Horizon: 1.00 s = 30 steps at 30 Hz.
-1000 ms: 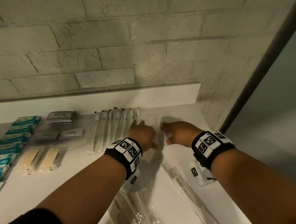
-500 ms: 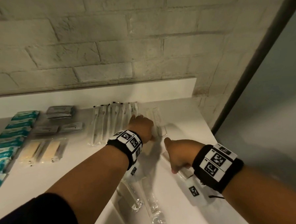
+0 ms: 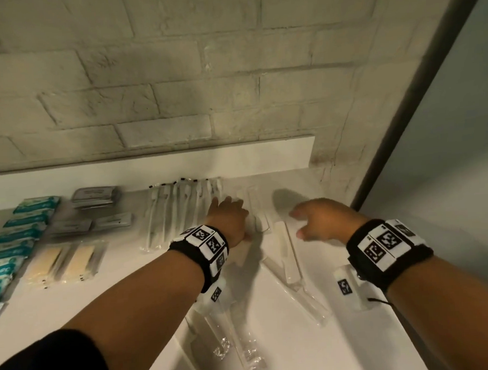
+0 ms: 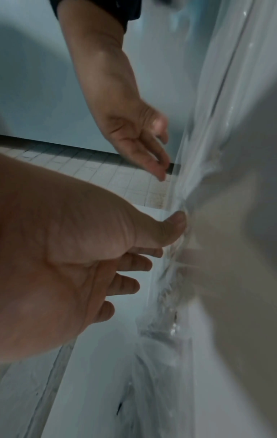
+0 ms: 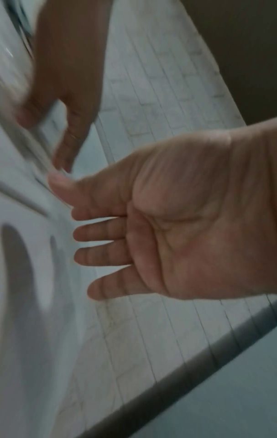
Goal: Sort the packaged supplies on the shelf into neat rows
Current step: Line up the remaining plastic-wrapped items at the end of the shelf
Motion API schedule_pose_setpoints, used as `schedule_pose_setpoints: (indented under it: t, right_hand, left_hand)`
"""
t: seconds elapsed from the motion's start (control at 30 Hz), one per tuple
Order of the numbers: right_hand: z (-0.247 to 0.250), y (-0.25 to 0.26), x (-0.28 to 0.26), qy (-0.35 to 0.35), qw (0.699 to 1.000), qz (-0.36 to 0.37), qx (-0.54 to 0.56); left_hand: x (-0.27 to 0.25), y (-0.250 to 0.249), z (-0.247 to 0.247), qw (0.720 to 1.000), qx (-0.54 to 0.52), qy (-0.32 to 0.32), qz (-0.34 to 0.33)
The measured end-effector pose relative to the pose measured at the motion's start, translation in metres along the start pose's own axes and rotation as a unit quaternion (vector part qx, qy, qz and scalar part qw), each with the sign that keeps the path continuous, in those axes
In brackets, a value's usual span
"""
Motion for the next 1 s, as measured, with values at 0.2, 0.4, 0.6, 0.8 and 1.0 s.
schedule_pose_setpoints:
  t: [0.2,0.4,0.6,0.8,1.0]
  right_hand:
    - [-0.038,0.010,0.000,0.058,0.991,0.027,-0.118]
    - [-0.024,0.005,0.031,0.041,0.994,0.008,-0.101]
    - [-0.018,0.014,0.074,0.048,0.993,0.004,-0.109]
    - [-0.021,0.016,0.097,0.051,0.992,-0.018,-0.115]
    - [-0.027,0.011,0.098,0.065,0.993,-0.009,-0.096]
  left_hand:
    - [0.006,-0.022,0.008,0.998,-0.042,-0.005,-0.055]
    - [0.005,-0.027,0.005,0.998,-0.041,0.004,-0.050]
    - [0.005,-0.029,0.003,0.997,-0.053,0.002,-0.059]
    - [0.007,-0.029,-0.003,0.997,-0.074,0.005,-0.028]
    - [0.005,-0.031,0.002,0.997,-0.057,0.003,-0.042]
Point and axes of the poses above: each hand's wrist, its own x-axis towards the middle knuckle, its own z-axis out of the back of the hand, y = z × x, the point moved 5 cm from there along x, towards the middle knuckle, and after that the axes turned 5 degrees about -z, right-handed, at the moved point
